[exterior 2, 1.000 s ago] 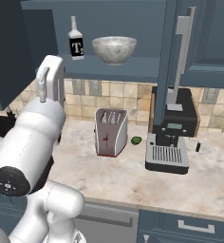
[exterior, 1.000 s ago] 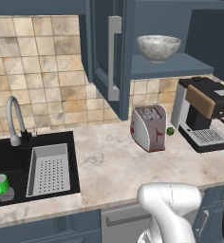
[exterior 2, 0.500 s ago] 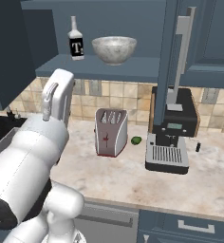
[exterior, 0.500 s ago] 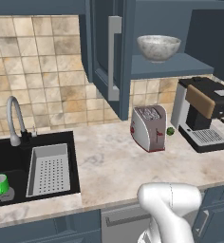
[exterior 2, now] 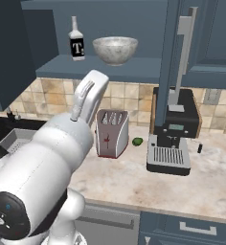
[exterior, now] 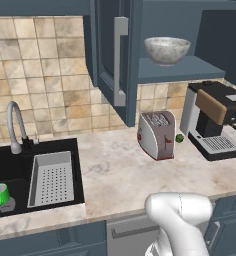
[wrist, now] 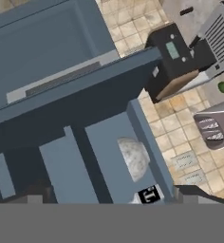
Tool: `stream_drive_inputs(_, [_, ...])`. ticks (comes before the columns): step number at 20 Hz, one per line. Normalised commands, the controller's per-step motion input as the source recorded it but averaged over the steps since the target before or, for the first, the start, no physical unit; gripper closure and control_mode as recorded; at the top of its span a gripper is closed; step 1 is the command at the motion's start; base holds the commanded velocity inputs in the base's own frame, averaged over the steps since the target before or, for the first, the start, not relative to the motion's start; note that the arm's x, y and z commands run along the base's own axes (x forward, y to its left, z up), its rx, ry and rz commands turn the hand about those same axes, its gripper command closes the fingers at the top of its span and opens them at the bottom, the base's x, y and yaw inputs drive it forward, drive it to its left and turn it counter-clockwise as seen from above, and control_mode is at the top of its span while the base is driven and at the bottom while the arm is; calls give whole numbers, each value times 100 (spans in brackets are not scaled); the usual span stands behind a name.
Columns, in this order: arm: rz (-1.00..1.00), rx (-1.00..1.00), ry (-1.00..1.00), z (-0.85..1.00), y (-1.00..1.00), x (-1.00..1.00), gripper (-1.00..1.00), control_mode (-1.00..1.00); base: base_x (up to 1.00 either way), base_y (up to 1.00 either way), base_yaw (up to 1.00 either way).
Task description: Pick the mug and place it in the sink. Pick the bowl and place it in the open cabinet and then close the cabinet.
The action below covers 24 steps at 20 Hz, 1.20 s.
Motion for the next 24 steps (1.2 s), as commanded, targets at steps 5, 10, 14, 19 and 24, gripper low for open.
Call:
stream_drive_inputs(5, [4, -1, 3, -2, -40, 0, -100, -100, 0, 0, 0])
stream_drive_inputs(10, [8, -4, 0, -12, -55, 0, -100, -100, 0, 0, 0])
stream_drive_inputs(14, [6, -1, 0, -9, -48, 0, -100, -100, 0, 0, 0])
stream_drive_inputs(19, [7, -2, -1, -20, -23, 11, -100, -100, 0, 0, 0])
stream_drive_inputs(24, [9, -4, -5, -27, -16, 18, -100, -100, 0, 0, 0])
